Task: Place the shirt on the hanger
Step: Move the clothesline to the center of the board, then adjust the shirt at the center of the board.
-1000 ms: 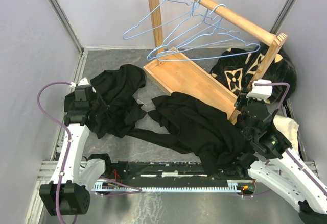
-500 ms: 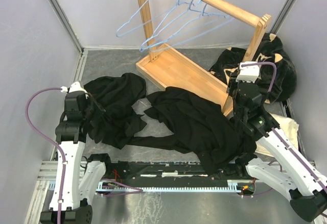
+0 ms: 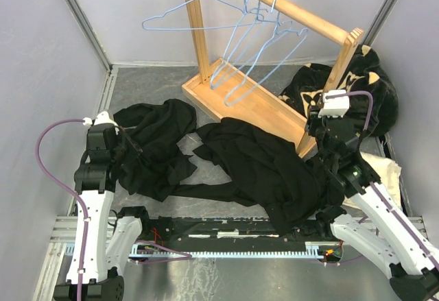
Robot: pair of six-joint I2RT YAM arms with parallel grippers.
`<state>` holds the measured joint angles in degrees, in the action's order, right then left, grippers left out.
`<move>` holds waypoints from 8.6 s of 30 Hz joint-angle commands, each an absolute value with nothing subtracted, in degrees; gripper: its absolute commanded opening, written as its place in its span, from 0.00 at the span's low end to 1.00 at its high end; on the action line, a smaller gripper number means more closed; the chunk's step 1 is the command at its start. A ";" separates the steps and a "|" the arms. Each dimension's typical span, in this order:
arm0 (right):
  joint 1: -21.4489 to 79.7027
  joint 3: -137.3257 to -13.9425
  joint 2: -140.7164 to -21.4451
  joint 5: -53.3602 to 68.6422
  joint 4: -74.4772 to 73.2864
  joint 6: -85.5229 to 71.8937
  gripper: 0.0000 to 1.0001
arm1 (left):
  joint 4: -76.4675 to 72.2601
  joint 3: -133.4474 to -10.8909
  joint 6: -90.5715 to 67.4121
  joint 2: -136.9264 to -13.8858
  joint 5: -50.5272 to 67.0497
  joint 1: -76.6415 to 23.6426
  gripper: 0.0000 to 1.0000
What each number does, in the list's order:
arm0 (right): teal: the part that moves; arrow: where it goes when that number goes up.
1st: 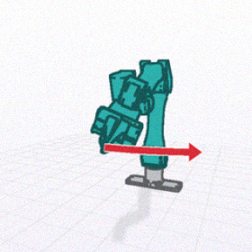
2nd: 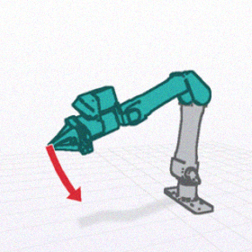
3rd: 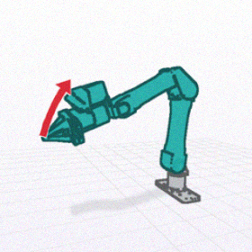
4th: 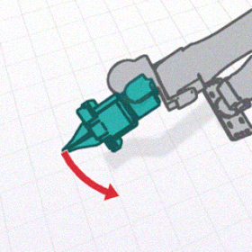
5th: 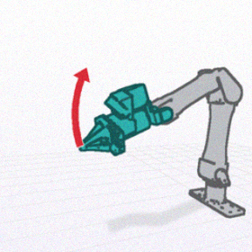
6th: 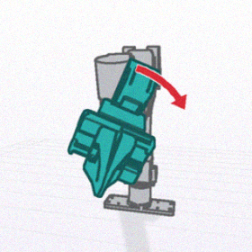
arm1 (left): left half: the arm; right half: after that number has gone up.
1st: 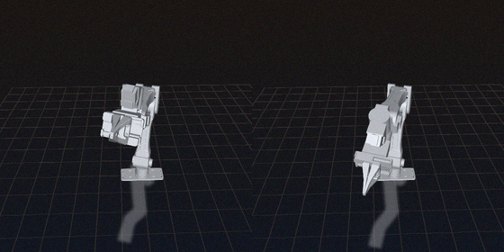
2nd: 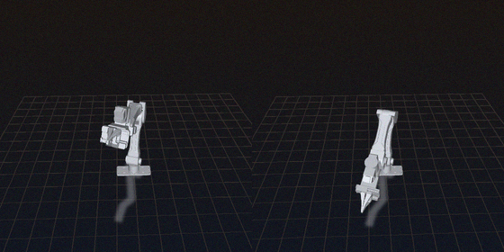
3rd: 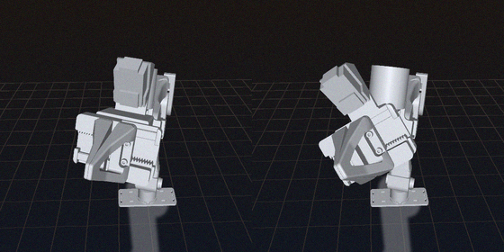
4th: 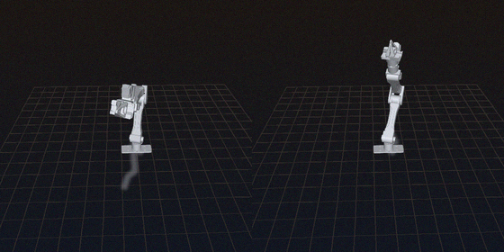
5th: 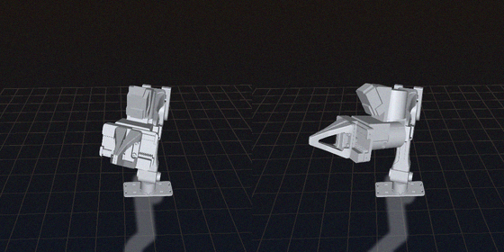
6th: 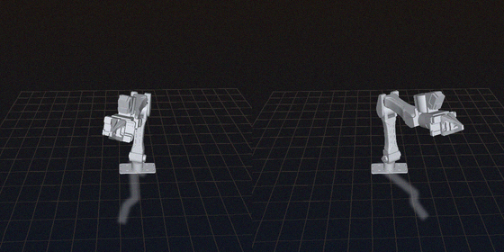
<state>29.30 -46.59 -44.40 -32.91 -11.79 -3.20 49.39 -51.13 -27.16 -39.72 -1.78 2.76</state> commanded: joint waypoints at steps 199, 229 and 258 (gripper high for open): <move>58.61 -56.23 -63.19 -32.27 -36.72 -31.64 0.89 | 40.25 -51.74 -30.52 -45.72 -2.37 -4.22 0.83; 24.01 -43.96 -85.83 0.48 -17.69 -25.28 0.82 | 37.36 -49.98 -24.35 -42.02 -0.94 -4.22 0.80; 60.88 -84.85 -108.31 -6.48 -15.32 -32.82 0.44 | 35.17 -46.41 -26.63 -39.12 -2.46 -4.31 0.74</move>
